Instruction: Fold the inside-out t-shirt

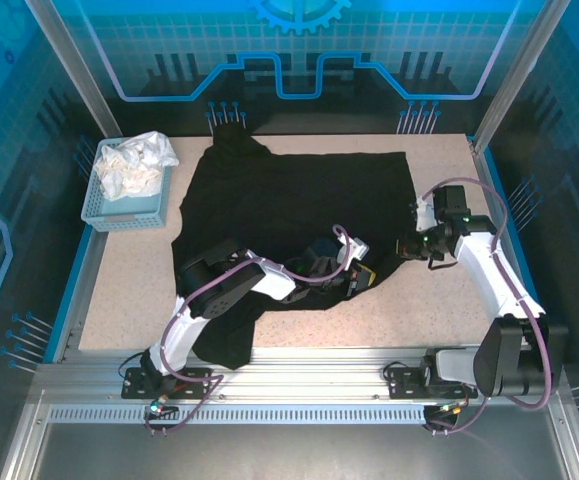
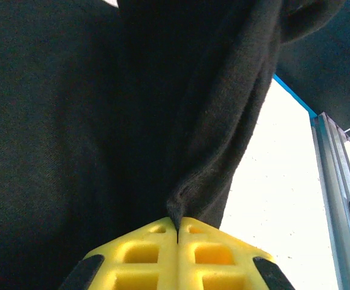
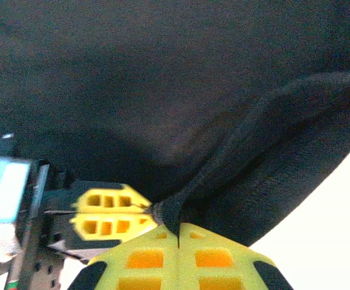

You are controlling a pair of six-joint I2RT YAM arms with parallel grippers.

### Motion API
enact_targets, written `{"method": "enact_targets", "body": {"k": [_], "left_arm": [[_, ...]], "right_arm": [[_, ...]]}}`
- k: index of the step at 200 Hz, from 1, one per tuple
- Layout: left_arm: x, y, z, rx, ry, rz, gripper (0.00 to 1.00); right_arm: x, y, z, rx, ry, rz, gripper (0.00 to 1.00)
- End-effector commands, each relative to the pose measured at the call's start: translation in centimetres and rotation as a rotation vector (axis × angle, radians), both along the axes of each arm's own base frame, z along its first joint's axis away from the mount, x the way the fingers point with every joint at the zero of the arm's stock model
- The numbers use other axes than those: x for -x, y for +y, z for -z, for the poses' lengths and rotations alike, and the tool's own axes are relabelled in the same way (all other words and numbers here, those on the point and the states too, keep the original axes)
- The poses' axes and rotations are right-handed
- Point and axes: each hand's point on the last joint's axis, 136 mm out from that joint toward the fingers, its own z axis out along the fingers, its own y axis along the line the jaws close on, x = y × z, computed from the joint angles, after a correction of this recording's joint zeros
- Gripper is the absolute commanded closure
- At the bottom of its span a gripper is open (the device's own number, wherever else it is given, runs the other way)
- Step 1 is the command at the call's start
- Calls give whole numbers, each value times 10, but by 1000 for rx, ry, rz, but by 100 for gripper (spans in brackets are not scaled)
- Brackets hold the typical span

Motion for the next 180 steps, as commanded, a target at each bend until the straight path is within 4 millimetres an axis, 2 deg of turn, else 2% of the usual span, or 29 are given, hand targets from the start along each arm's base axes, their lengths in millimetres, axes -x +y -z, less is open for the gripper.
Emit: {"method": "enact_targets", "body": {"k": [1,21,33,38,66,100,134,156,180], "left_arm": [[16,-10,-1,0,-71,84,100],[32,-22,3,-32,-107,141,100],[41,-29,5,-52,-131,174,100],[44,-32,7,-60,-135,186,100],[55,-37,11,-82,-159,223,100],[63,-41,12,-92,-177,252,89],[65,-41,4,-76,-188,255,76],[66,-39,-4,-58,-199,251,64],[68,-36,-13,-31,-212,253,51]], "right_arm": [[8,-22,19,45,55,116,100],[11,-32,32,49,84,165,100],[10,-37,33,45,83,198,100],[17,-38,42,43,108,206,100],[34,-44,58,10,162,275,100],[49,-55,64,-19,177,381,95],[71,-77,67,-25,136,570,90],[80,-91,59,-22,61,687,86],[80,-95,45,4,-27,694,74]]}}
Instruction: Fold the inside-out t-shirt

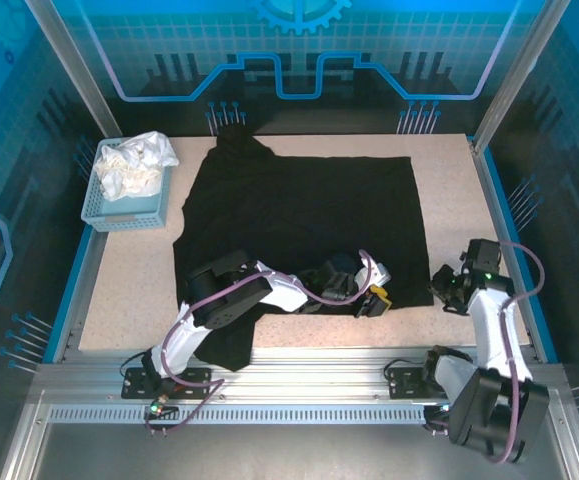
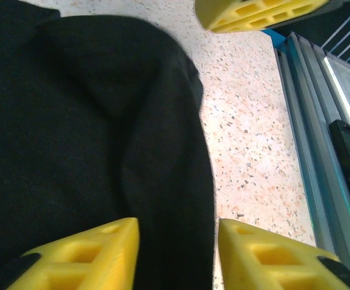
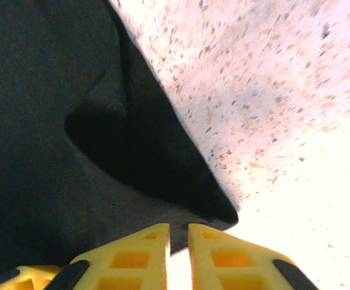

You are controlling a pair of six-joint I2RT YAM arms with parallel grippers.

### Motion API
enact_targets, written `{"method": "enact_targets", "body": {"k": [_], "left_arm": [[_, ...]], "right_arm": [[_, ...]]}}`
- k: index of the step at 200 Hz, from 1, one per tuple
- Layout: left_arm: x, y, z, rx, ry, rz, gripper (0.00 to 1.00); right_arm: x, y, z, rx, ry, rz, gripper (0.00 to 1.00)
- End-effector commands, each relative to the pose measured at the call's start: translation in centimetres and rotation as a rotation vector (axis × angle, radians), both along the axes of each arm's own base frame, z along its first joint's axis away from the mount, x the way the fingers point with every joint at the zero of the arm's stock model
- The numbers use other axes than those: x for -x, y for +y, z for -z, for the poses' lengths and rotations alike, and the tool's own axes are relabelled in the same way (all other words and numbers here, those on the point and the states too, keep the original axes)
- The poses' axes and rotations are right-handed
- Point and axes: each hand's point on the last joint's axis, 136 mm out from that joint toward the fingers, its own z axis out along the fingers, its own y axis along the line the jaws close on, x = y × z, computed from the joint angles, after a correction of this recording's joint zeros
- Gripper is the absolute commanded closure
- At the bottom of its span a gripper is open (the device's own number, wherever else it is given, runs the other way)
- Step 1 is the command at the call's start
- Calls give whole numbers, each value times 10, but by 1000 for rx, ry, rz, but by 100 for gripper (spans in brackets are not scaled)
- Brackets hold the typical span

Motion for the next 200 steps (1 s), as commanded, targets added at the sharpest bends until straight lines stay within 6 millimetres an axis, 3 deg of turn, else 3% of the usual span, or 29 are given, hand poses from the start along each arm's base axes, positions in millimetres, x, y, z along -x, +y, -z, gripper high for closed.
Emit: {"method": "enact_targets", "body": {"k": [1,29,65,96,121,158,200], "left_arm": [[8,-1,-21,56,-36,36,50],[0,6,-32,82,-20,0,41],[-51,47,-48,143,103,-211,40],[-107,110,-45,61,234,-503,40],[-142,176,-42,-33,301,-732,41],[-188,278,-25,-163,469,-1010,40],[-222,344,-7,-181,630,-1130,40]], "right_arm": [[0,-8,-10,29,-53,64,74],[-20,11,-18,22,-128,-44,60],[-77,53,-30,116,-165,-330,49],[-133,69,-21,42,-208,-354,49],[-178,72,-9,38,-174,-365,50],[-217,69,18,35,-84,-343,51],[-242,68,48,8,18,-339,52]]}}
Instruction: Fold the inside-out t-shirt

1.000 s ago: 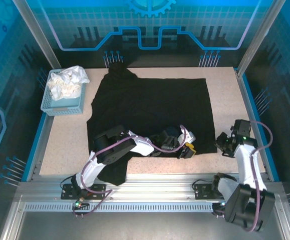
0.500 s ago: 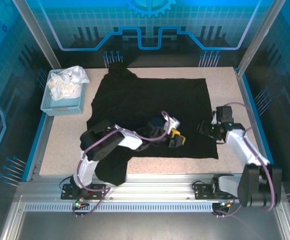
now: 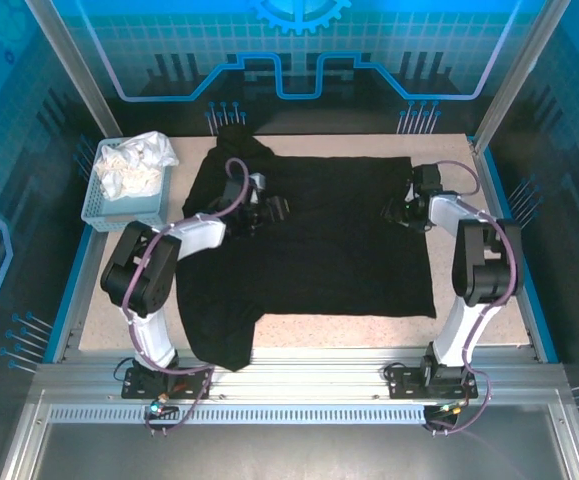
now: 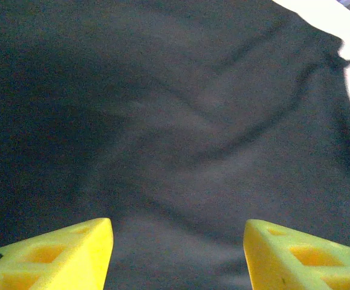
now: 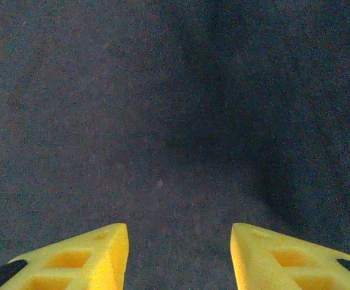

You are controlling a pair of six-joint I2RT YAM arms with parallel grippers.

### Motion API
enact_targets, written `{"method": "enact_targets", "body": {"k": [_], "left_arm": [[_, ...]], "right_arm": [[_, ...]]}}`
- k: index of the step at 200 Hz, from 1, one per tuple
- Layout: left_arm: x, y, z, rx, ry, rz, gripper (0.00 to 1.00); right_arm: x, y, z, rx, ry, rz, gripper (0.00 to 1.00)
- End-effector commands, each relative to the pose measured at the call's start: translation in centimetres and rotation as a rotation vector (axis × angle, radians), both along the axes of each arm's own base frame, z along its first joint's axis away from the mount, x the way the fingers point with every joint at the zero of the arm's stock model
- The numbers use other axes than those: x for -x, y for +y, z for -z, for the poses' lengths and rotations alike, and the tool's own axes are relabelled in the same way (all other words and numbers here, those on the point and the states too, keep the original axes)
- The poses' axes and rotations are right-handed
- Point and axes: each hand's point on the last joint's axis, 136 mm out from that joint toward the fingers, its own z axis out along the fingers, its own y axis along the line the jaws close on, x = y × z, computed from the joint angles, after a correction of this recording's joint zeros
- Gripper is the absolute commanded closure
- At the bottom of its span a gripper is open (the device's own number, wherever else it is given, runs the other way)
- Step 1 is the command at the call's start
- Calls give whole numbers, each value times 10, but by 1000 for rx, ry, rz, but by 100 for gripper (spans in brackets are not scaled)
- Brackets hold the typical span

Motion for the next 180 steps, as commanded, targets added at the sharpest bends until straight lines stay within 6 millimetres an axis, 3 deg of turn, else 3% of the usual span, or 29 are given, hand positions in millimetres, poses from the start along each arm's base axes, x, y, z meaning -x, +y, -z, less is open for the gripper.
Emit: {"method": "enact_targets", "body": {"k": [1,39,91,141,145,150,180], "left_arm": [[5,27,29,-1,185,-54,40],[-7,57,57,15,312,-90,39],[-33,66,75,43,386,-87,39],[-74,66,62,33,360,-83,38],[-77,67,62,35,362,-84,38],[-82,67,61,37,363,-84,38],[-97,65,50,49,344,-83,38]], "right_arm": [[-5,3,15,-10,74,-1,52],[-18,10,31,-58,137,-20,53],[-50,14,40,-84,160,-27,55],[-85,-1,19,-46,119,-11,55],[-86,-2,16,-46,115,-8,55],[-86,-4,27,-47,136,-6,55],[-92,-18,14,-29,126,0,55]]}}
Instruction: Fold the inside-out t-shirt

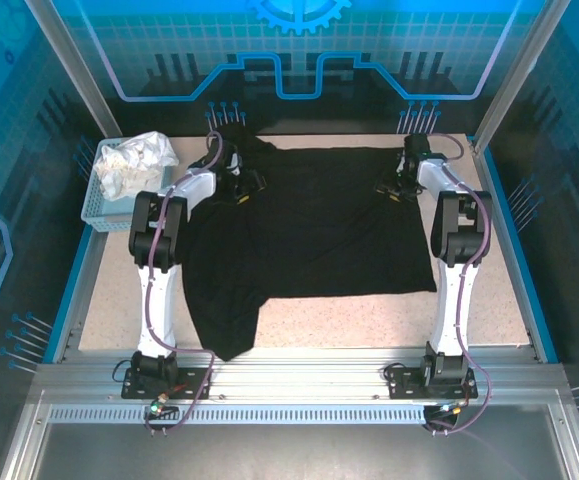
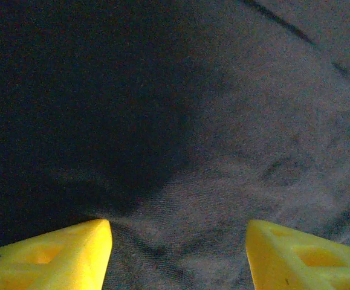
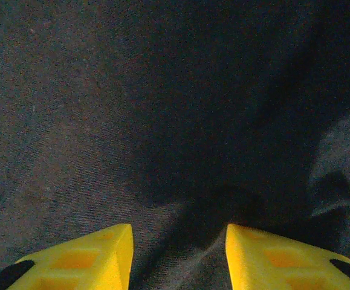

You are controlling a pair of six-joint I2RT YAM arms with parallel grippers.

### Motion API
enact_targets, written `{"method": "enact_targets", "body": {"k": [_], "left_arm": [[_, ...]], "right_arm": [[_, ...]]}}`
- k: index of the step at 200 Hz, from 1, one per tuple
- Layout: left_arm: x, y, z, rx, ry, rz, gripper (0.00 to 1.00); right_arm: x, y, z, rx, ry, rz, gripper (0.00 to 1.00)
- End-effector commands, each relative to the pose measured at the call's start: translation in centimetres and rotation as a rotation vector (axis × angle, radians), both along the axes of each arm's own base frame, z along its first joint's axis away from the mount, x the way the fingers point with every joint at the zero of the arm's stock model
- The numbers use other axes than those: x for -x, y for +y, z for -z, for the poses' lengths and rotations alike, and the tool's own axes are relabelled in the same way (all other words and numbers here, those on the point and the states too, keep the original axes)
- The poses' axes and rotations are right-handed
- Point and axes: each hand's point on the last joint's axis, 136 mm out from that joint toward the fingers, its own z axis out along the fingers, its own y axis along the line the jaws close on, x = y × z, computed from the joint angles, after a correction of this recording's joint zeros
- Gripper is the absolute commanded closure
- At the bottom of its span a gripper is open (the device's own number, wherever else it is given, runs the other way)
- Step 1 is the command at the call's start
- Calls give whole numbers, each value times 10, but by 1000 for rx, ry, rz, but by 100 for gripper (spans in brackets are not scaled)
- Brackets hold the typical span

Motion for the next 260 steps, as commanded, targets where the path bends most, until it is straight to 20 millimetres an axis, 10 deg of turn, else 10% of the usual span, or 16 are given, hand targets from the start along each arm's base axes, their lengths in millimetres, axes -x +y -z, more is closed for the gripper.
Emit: {"method": "enact_targets", "body": {"k": [1,85,118,186,260], "left_arm": [[2,6,4,2,48,9,38],[25,1,-82,67,-156,-12,35],[67,-8,-113,141,-245,-42,33],[196,-47,-78,193,-191,26,31],[223,-57,-78,168,-183,109,31]], "right_arm": [[8,-20,1,31,55,14,55],[60,-39,-52,72,-19,16,52],[116,-30,-67,87,-20,8,50],[285,-41,-20,115,175,181,49],[338,-68,-3,133,297,342,51]]}}
